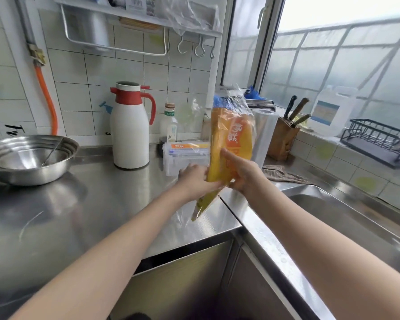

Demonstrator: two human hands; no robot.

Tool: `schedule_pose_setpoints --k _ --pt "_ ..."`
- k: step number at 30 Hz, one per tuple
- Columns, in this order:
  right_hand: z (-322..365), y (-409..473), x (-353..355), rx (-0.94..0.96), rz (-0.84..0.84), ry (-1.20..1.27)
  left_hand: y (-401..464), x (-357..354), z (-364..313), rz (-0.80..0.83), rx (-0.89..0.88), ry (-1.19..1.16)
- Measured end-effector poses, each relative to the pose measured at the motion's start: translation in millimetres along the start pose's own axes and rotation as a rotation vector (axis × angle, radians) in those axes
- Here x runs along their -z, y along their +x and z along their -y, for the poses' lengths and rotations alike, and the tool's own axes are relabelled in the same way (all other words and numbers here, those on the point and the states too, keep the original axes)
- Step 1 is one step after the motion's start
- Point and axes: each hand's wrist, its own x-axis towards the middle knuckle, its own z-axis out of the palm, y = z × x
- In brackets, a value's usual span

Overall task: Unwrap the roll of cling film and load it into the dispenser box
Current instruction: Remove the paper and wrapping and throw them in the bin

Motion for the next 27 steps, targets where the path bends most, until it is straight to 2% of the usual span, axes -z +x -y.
schedule_pose_setpoints --k 3,6,8,10,12,13,14,17,19,22,24,27 --pt "3.2 0.8 5.7 0.018 -0.081 0.117 -3.1 -2.0 1.7 -0.269 0.071 0.124" --pt "6.1 -0.4 10.9 0.077 -0.207 0.207 -10.2 -2.5 0.5 -0.382 0.076 0.175" --pt "7.0 -2.1 13.2 0.124 -0.285 0.253 -12.8 -3.8 -2.3 -0.312 0.101 0.236" --pt "8.6 -4.6 12.8 0.184 -0.288 0.29 -17.1 -7.4 -7.5 -0.031 0.243 0.203" --pt "10.0 -6.7 11.7 0.225 -0.239 0.317 -20.7 -11.9 -12.2 0.327 0.421 -0.071" --pt "10.7 -7.8 11.5 0.231 -0.204 0.331 -20.7 -13.2 -12.6 0.418 0.479 -0.247" --pt "11.0 -9.6 11.6 0.222 -0.16 0.335 -19.8 -14.7 -12.0 0.44 0.514 -0.446" --pt "9.7 -14.1 16.9 0.156 -0.025 0.262 -11.1 -18.4 -9.5 0.309 0.565 -1.121" --pt "6.7 -14.2 23.8 0.098 0.021 0.179 -4.6 -20.0 -8.5 0.134 0.547 -1.418" --pt "0.4 -17.4 35.8 -0.014 0.087 -0.034 0.5 -19.0 -3.3 -0.089 0.557 -1.581" --pt "-4.7 -19.3 47.2 -0.041 0.159 -0.124 0.8 -15.8 0.1 -0.103 0.574 -1.567" --pt "-9.6 -23.7 66.4 -0.003 0.299 -0.194 -1.9 -16.6 2.4 -0.015 0.598 -1.39"
